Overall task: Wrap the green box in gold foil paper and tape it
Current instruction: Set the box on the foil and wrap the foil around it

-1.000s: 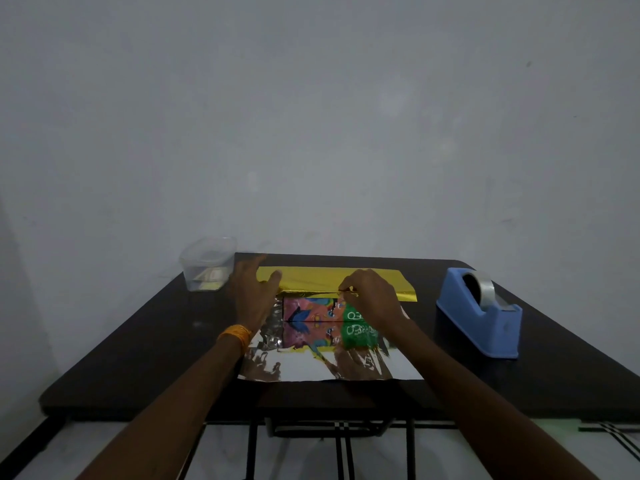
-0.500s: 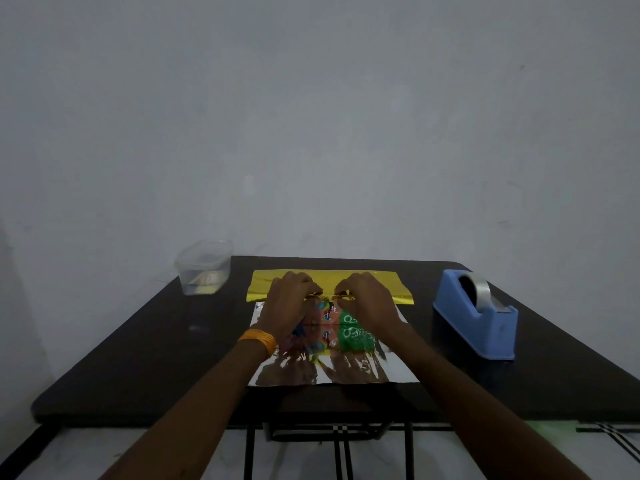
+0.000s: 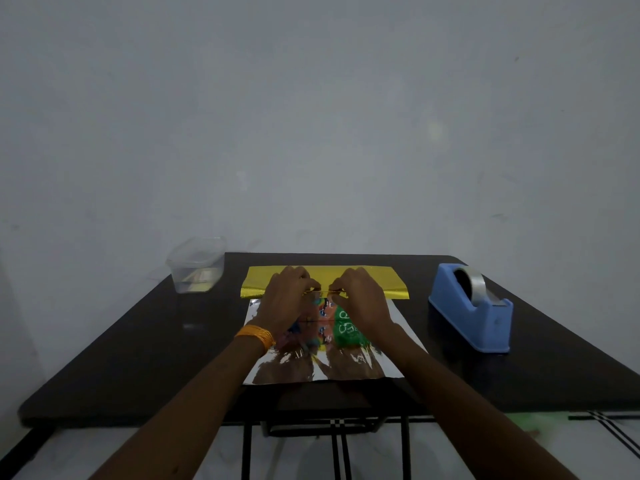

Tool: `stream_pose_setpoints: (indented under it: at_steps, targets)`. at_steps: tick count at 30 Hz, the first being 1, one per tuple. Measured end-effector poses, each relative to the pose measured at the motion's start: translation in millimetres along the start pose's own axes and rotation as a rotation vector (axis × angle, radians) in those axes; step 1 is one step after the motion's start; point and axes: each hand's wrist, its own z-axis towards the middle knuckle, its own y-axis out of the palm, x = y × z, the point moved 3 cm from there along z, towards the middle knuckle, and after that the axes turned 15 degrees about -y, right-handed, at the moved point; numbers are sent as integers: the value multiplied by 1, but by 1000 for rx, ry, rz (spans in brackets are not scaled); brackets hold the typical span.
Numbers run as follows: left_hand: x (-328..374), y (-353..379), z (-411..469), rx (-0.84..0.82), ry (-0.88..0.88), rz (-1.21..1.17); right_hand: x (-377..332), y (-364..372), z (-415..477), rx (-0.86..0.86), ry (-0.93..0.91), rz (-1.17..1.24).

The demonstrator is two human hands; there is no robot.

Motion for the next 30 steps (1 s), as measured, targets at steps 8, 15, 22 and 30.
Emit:
stream_pose_setpoints:
  at_steps: [8,15,22,30]
  targets:
    - [9,-4,6,-33,28,45,0,1,1,20,26,81]
    - [20,-5,7,-20,38,154,-2,3,2,-1,30,24]
    - [27,-8,10,-73,18,158,4,3,-3,41,64,162]
    - [28,-7,11,-77,-1,164,63,-53,-53,278,315,79]
